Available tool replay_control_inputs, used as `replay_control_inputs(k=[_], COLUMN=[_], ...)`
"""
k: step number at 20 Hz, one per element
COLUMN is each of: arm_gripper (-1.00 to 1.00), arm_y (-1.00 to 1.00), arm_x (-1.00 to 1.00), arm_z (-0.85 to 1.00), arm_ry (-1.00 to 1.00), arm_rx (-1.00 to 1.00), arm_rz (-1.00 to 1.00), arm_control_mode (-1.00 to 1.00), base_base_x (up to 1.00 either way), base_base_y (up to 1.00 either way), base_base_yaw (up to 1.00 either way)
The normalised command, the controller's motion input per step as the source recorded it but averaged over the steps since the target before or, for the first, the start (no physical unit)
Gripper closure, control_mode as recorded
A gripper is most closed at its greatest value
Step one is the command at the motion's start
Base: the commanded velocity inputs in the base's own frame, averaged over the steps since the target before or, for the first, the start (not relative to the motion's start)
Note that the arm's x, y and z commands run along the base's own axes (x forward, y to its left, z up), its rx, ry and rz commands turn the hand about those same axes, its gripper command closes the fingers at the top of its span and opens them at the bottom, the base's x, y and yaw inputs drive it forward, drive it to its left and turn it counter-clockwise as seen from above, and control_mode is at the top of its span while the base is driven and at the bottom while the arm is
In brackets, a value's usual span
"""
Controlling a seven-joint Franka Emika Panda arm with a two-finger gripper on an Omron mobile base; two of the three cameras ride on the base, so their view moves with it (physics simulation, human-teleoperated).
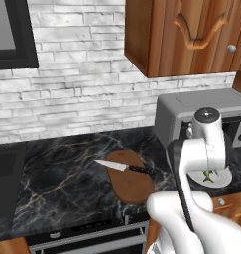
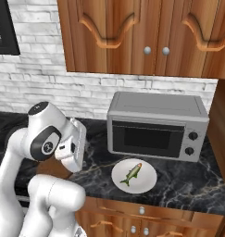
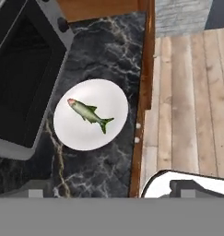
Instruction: Pick up the knife from the drawer and place it on the cutting board. Then place the meat from the plate to the cutting board.
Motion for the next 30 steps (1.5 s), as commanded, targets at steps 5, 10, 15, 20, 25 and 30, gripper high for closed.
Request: replay_control_inputs(k=[5, 10, 15, 20, 25, 30], arm_gripper=[-1.0, -1.0, -1.0, -1.0, -1.0, -1.0], arm_y=[-0.34, -0.21, -0.21, -0.34, -0.38, -0.31], arm_x=[-0.03, 0.0, 0.04, 0.09, 0.11, 0.15], arm_z=[-0.23, -0.21, -0.07, -0.06, -0.2, -0.3], arm_ry=[0.29, 0.36, 0.35, 0.08, 0.0, 0.0], arm_rx=[-0.27, -0.13, -0.08, 0.01, 0.13, 0.1], arm_rz=[0.74, 0.67, 0.3, 0.09, 0.11, 0.18], arm_control_mode=[-1.0, -1.0, -1.0, -1.0, -1.0, -1.0], base_base_x=[0.0, 0.0, 0.0, 0.0, 0.0, 0.0], base_base_y=[0.0, 0.0, 0.0, 0.0, 0.0, 0.0], base_base_yaw=[0.0, 0.0, 0.0, 0.0, 0.0, 0.0])
